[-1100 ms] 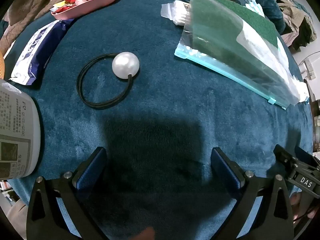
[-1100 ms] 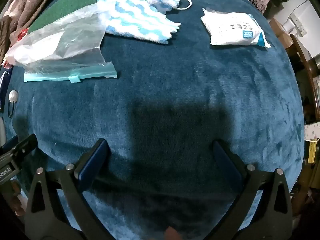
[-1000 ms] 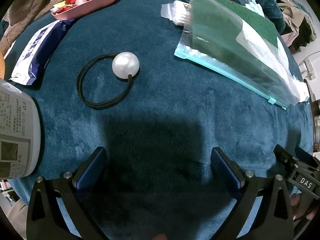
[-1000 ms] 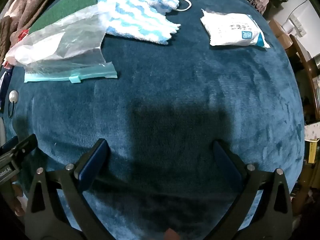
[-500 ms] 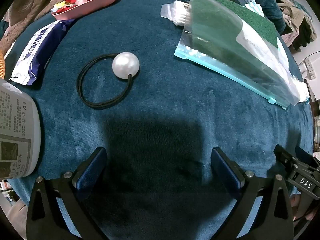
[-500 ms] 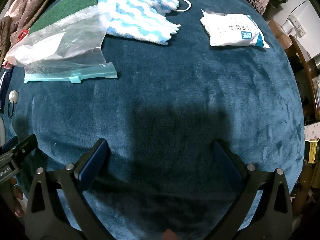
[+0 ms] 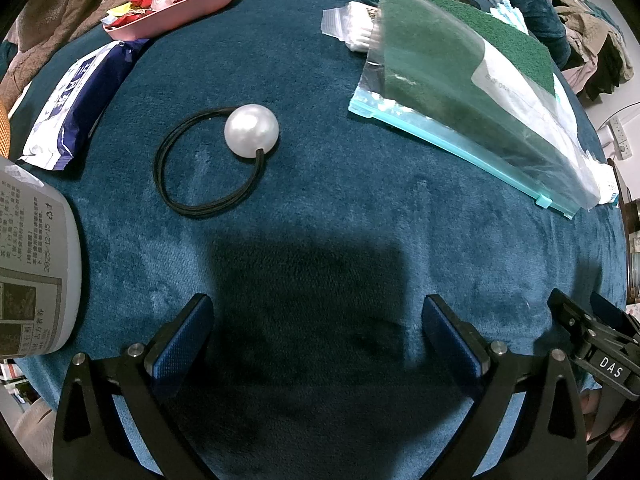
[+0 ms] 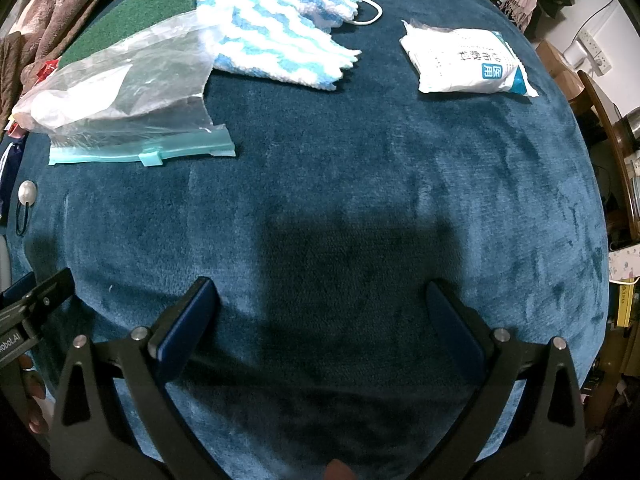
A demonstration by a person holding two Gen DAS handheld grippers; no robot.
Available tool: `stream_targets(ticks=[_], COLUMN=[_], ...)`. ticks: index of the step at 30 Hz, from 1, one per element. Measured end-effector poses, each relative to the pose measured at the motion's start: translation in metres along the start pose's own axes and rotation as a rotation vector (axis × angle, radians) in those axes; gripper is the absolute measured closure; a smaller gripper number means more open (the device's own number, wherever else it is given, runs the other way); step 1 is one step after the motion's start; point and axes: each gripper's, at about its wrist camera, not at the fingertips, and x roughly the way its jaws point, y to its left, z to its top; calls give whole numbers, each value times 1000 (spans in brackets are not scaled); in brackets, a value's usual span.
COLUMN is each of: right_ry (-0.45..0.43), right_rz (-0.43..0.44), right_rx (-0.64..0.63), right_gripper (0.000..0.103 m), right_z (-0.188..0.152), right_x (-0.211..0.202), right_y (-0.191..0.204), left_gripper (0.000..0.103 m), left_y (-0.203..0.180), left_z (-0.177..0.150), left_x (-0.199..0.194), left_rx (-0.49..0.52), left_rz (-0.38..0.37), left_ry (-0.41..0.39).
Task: Organize soft objects
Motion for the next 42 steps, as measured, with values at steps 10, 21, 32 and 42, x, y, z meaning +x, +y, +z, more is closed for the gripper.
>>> stream_targets(ticks=[10,21,32,42], right_ry=[-3,-8,-25,-6], right_rz=[0,9,20,-1], right_rx=[0,-4,-12,65], right_gripper=[0,0,0,0], right_z=[0,3,9,33], right_x=[0,-3,-22,-17], right_y=[0,-3,-17,-60], left_gripper=[0,0,0,0], left_y=[0,0,0,0], left_z=[0,0,-1,0], left_x=[0,0,0,0], left_rx=[0,0,0,0], left_rz=[0,-1,-1,-1], left_ry=[-1,-1,-2,-3])
